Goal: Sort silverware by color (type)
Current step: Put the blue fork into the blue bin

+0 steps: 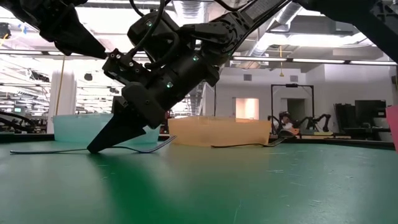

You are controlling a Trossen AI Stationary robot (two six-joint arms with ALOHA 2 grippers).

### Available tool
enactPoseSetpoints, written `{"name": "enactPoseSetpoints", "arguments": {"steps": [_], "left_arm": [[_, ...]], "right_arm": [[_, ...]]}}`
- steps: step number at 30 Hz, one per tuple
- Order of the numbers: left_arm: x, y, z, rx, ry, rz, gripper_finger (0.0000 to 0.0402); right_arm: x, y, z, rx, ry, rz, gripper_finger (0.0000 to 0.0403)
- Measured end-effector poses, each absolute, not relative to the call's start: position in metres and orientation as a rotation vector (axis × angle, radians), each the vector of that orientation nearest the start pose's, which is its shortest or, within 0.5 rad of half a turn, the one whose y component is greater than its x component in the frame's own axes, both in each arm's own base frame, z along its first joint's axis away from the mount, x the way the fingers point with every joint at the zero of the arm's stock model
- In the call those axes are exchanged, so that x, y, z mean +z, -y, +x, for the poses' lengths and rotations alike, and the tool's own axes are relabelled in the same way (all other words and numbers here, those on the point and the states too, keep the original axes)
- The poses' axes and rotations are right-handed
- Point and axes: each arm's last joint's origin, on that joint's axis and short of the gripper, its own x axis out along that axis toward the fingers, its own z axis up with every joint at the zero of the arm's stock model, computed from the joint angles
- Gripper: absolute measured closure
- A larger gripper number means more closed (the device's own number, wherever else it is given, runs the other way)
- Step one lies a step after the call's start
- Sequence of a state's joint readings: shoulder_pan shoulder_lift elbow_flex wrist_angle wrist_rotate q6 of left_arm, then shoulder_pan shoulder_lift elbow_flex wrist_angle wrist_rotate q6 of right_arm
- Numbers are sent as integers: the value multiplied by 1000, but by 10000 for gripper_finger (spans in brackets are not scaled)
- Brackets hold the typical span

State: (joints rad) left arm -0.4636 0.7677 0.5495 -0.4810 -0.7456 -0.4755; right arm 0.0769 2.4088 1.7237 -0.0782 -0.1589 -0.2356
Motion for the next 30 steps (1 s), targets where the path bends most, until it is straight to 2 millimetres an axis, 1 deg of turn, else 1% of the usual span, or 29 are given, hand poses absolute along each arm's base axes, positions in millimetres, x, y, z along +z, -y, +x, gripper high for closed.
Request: {"name": "enactPoseSetpoints", "arguments": {"steps": [4, 9, 18, 23, 25, 28, 30], "left_arm": [[235, 50, 143, 398, -493, -67, 246], [235, 50, 143, 398, -493, -68, 246], [235, 50, 143, 401, -490, -83, 246], [235, 50, 143, 401, -489, -84, 246], [235, 50, 143, 401, -490, -87, 246], [235, 50, 143, 401, -491, -93, 246], [235, 50, 143, 401, -489, -95, 246]], "right_arm": [[105, -48, 511, 312, -737, -186, 368], [108, -51, 511, 295, -737, -149, 368], [109, -62, 510, 291, -737, -106, 367], [119, -66, 507, 297, -741, -105, 367], [127, -67, 503, 306, -758, -110, 367], [139, -70, 502, 313, -738, -124, 367], [145, -70, 498, 304, -762, -138, 367]]}}
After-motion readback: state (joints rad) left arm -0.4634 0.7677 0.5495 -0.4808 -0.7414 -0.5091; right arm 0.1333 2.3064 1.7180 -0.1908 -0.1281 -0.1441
